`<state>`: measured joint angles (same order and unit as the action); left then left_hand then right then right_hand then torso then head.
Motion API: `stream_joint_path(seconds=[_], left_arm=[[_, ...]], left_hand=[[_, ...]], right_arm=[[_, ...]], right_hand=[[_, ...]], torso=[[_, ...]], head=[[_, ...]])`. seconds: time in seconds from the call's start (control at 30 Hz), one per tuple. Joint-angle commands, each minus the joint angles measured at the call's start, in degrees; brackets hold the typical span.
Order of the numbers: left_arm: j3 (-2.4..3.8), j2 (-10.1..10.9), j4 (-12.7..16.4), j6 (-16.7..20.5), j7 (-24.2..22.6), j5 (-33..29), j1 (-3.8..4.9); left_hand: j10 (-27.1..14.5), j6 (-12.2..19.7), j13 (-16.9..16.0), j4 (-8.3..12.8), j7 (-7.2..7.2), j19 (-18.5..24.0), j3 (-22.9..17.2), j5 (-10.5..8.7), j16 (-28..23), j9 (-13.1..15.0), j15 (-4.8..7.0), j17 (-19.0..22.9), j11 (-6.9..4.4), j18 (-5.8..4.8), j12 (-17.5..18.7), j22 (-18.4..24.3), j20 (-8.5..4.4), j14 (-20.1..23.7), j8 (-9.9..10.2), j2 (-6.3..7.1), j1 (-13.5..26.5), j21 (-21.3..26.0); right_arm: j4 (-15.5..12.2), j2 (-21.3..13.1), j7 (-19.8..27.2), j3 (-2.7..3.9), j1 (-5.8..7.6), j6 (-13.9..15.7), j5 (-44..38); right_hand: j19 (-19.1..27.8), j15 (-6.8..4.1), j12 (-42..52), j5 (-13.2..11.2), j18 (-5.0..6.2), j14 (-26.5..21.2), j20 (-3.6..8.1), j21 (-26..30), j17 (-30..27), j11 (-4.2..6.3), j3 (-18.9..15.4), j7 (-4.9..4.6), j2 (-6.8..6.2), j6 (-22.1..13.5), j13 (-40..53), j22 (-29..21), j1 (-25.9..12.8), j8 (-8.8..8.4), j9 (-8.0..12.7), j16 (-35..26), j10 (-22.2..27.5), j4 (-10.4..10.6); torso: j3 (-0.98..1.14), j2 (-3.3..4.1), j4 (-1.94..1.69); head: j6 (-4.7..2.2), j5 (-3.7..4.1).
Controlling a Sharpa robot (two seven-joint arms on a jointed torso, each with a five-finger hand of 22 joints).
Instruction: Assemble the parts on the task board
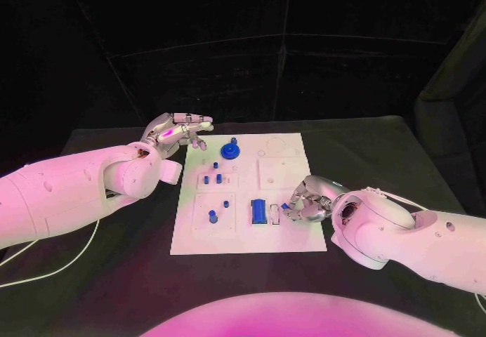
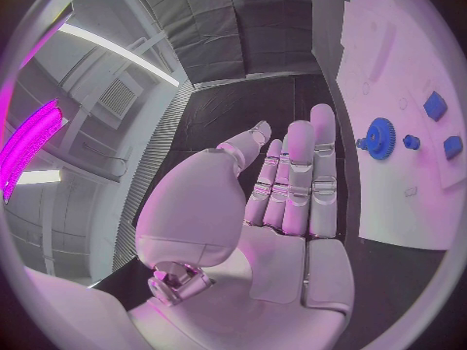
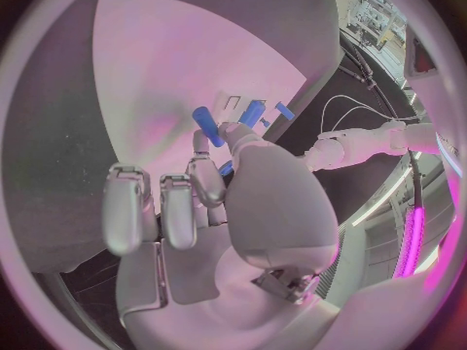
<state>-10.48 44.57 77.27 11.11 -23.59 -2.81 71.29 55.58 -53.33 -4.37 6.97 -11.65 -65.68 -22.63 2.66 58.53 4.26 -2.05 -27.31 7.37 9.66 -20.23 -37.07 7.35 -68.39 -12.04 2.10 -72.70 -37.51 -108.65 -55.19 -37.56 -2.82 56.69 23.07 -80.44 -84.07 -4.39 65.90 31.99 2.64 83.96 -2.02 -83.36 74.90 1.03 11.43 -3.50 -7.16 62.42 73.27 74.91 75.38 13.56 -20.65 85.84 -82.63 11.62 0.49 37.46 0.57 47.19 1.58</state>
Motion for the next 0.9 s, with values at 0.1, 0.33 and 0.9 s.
stream_joint_path(seconds=[0.1, 0.33, 0.9], left_arm=[[0.05, 0.0, 0.2, -0.8, -0.1, -0.1, 0.09], [0.05, 0.0, 0.2, -0.9, -0.1, -0.1, 0.09], [0.05, -0.1, 0.2, -1.0, -0.1, -0.1, 0.1]], left_hand=[[-0.4, 0.4, 0.0, 0.3, 0.05, 0.0, -0.1, 0.18, 0.3, 0.1, -0.11, 0.0, -0.03, 0.79, -0.3, 0.1, 0.42, 0.4, -0.2, 0.15, -0.5, 0.3], [-0.4, 0.4, 0.0, 0.3, 0.05, 0.0, -0.1, 0.18, 0.3, 0.1, -0.11, 0.0, -0.03, 0.79, -0.3, 0.1, 0.42, 0.4, -0.2, 0.15, -0.5, 0.3], [-0.4, 0.4, 0.0, 0.3, 0.05, 0.0, -0.1, 0.18, 0.3, 0.1, -0.11, 0.0, -0.03, 0.79, -0.3, 0.1, 0.42, 0.4, -0.2, 0.15, -0.5, 0.3]], right_arm=[[0.8, 1.1, -0.6, 0.01, 0.07, -0.4, 3.1], [1.7, 2.4, -0.7, 0.01, 0.08, 0.2, 3.5], [2.7, 4.2, -0.8, 0.02, 0.1, -1.2, 3.8]], right_hand=[[-1.7, -0.59, 0.8, -0.3, -0.52, 4.7, 0.58, -0.5, 8.4, 0.4, 0.5, 0.46, -0.07, 1.4, 0.6, 6.5, -2.0, 0.29, -0.2, 0.4, -0.9, 1.0], [-1.9, -0.96, 1.6, -0.3, -0.62, 4.8, 0.89, -0.8, 8.9, 0.87, 1.0, 1.07, -0.15, 2.9, 1.2, 6.9, -3.0, 0.71, -0.7, 0.7, -1.4, 1.3], [-2.1, -1.2, 1.2, -0.4, -0.7, 4.8, 1.1, -1.0, 9.0, 1.16, 1.2, 1.41, -0.11, 3.6, 1.0, 7.2, -3.4, 0.96, -1.0, 0.7, -1.6, 1.3]], torso=[[0.05, 0.01, 0.03], [0.02, -0.01, -0.08], [0.07, 0.03, 0.03]], head=[[0.06, -0.07], [0.15, -0.19], [0.31, -0.45]])
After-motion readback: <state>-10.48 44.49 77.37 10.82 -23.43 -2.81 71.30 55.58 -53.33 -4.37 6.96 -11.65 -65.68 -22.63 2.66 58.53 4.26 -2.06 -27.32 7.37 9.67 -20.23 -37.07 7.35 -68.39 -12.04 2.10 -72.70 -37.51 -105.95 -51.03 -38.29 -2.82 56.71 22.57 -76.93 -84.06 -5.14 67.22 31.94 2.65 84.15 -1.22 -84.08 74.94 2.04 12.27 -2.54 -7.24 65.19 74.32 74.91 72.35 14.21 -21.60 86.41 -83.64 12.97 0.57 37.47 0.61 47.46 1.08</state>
